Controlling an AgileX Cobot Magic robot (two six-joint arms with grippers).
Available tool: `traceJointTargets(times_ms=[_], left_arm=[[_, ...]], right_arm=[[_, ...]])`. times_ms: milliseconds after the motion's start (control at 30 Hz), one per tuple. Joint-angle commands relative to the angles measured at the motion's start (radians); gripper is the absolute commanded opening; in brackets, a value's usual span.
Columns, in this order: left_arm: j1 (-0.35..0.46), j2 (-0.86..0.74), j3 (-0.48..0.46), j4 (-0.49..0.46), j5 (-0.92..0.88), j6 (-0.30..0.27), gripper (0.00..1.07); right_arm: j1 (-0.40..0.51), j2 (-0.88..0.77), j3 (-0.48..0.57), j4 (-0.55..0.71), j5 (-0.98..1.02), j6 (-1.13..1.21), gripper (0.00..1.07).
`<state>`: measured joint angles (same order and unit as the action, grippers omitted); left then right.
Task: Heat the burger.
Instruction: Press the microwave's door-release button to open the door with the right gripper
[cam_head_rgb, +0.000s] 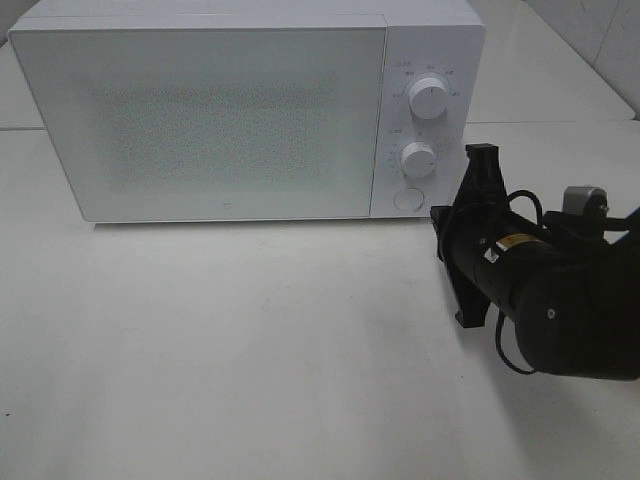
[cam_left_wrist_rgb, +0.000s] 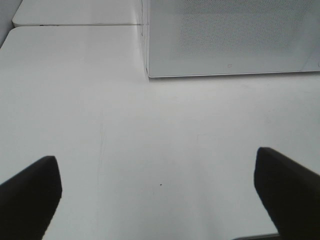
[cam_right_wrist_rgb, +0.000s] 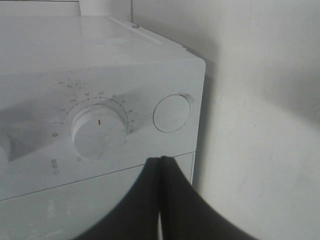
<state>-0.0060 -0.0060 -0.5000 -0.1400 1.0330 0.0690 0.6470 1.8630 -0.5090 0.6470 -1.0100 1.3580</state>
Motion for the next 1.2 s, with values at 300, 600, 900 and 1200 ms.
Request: traceJointTargets(times_ms=[300,600,900,1200], left_arm=[[-0.004,-0.021,0.004,-0.004,-0.005,-0.006,1.00],[-0.004,-0.021,0.004,-0.003,-0.005,-0.005,1.00],[-0.004,-0.021,0.004,-0.003,-0.005,-0.005,1.00],[-0.004,-0.021,0.004,-0.003,-0.005,-0.005,1.00]], right_arm=[[-0.032,0.119,-0.145,-0.011,0.065,-0.016,0.00],[-0.075,0.166,-0.232,0.006,0.089,-0.047,0.01],[-0.077,0.213,-0.285,0.035,0.120,-0.047,0.00],[-0.100,0.228,-0.314,0.030,0.135,-0.069,0.00]])
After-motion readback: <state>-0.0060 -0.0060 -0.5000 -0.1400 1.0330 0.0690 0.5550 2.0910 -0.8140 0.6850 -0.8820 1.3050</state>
